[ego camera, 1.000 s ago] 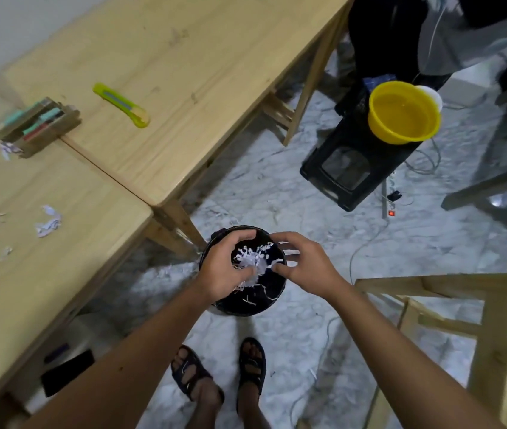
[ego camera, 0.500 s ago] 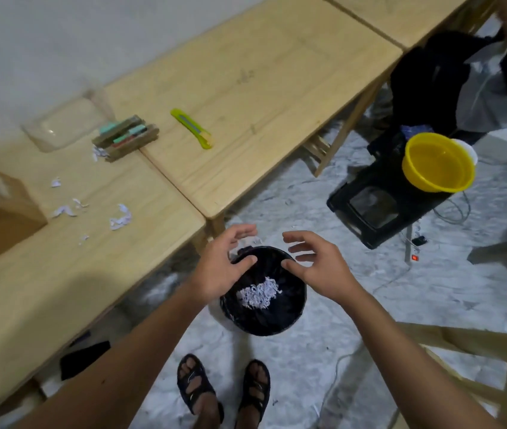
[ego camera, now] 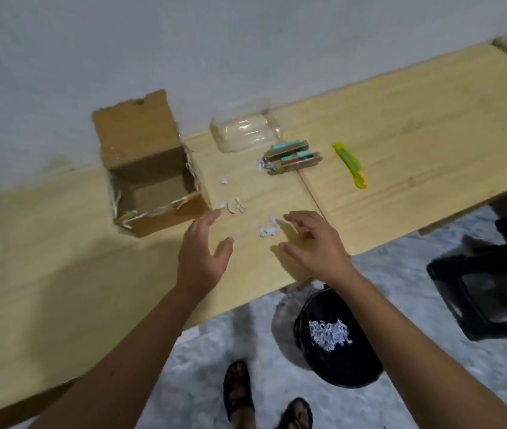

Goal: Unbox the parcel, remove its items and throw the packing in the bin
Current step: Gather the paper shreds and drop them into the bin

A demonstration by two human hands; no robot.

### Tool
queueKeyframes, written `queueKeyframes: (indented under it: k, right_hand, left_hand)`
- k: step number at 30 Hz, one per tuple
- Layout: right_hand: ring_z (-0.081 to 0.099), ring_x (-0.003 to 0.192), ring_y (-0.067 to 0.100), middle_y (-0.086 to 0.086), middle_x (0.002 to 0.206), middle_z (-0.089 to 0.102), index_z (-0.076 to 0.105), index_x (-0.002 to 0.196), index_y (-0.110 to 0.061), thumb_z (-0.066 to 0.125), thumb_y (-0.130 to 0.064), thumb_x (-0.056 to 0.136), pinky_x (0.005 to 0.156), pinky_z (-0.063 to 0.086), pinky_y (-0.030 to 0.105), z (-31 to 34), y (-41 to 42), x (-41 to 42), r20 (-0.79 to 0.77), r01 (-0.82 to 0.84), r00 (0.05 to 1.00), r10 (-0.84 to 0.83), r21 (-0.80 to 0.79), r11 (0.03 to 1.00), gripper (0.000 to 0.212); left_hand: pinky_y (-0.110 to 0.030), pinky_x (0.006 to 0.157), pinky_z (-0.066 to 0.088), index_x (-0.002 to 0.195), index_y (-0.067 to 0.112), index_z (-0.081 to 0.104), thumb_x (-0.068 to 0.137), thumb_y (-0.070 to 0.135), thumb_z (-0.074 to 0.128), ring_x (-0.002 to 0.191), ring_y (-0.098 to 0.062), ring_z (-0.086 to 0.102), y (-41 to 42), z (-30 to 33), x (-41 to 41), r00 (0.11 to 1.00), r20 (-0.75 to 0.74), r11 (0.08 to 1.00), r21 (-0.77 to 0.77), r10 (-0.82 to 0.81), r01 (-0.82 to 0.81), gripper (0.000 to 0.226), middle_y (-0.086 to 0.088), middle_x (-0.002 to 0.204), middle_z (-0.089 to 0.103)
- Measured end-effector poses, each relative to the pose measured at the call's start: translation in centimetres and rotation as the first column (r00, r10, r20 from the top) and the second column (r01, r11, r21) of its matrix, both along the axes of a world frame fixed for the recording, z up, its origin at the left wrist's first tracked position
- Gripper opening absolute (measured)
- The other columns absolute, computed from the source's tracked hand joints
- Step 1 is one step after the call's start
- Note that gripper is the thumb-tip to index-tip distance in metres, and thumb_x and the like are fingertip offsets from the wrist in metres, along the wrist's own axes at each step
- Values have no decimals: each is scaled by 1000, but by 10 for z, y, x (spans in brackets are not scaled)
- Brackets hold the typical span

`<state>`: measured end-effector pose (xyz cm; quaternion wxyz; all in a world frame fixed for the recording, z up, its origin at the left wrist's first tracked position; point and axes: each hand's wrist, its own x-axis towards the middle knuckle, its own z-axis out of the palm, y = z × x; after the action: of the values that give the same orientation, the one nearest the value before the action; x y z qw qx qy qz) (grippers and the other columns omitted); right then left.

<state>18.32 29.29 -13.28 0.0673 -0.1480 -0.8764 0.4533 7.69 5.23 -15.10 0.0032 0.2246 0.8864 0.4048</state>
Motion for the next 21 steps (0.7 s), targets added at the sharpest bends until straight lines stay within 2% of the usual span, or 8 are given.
queueKeyframes:
  k: [2, 3, 6, 9, 13, 17, 21]
  right_hand:
    - [59, 122, 15, -4, 139, 58, 64, 135, -21, 85, -30, 80, 96, 55, 36, -9, -13, -19, 23, -55, 998, 54, 48, 997, 60]
    - [57, 125, 16, -3, 141, 57, 63, 137, -21, 85, -34, 80, 98, 53, 35, -14, -19, -26, 32, -72, 997, 70, 67, 995, 62]
    - [50, 130, 20, -1, 143, 57, 61, 140, -20, 84, -38, 82, 102, 41, 29, -22, -36, -42, 40, -115, 993, 111, 129, 985, 65]
    - [47, 124, 18, -4, 139, 58, 63, 138, -24, 82, -40, 83, 99, 36, 25, -27, -53, -53, 24, -151, 989, 149, 164, 975, 60]
    - [49, 114, 21, -3, 126, 59, 70, 131, -27, 79, -39, 87, 97, 42, 29, -33, -70, -65, -22, -205, 977, 214, 206, 957, 47]
    - [58, 105, 22, -1, 110, 64, 81, 102, -20, 75, -22, 91, 92, 49, 34, -36, -73, -77, -95, -210, 967, 235, 221, 952, 13]
    - [65, 98, 18, -3, 103, 67, 79, 101, -15, 73, -11, 90, 84, 58, 39, -35, -59, -90, -140, -88, 984, 114, 177, 980, 13]
  left_hand:
    - [-32, 124, 31, 151, 7, 49, 93, 30, 68, 148, -26, 44, -15, -12, 0, 998, 56, 999, -45, 22, -19, 65, -13, 154, 52]
    - [-32, 126, 27, 153, 6, 47, 94, 31, 66, 152, -26, 39, -19, -17, -1, 998, 57, 997, -74, 10, -6, 67, -13, 158, 48]
    - [-50, 126, 32, 153, -3, 45, 101, 34, 55, 154, -33, 38, -26, -31, -3, 990, -90, 974, -209, -108, 87, 65, -18, 159, 48]
    - [-49, 129, 26, 157, 0, 41, 105, 37, 45, 159, -29, 29, -26, -32, -4, 984, -94, 945, -304, -151, 116, 63, -15, 166, 40]
    - [-46, 131, 20, 158, 2, 38, 107, 32, 43, 161, -26, 23, -27, -34, -4, 983, -92, 936, -333, -158, 119, 60, -12, 169, 34]
    - [-45, 131, 20, 158, 2, 38, 107, 29, 46, 161, -25, 22, -27, -36, -5, 983, -94, 936, -332, -160, 120, 59, -12, 169, 34]
    - [-42, 132, 17, 158, 3, 40, 106, 30, 47, 161, -24, 23, -25, -34, -5, 988, -72, 948, -301, -134, 106, 59, -10, 169, 35]
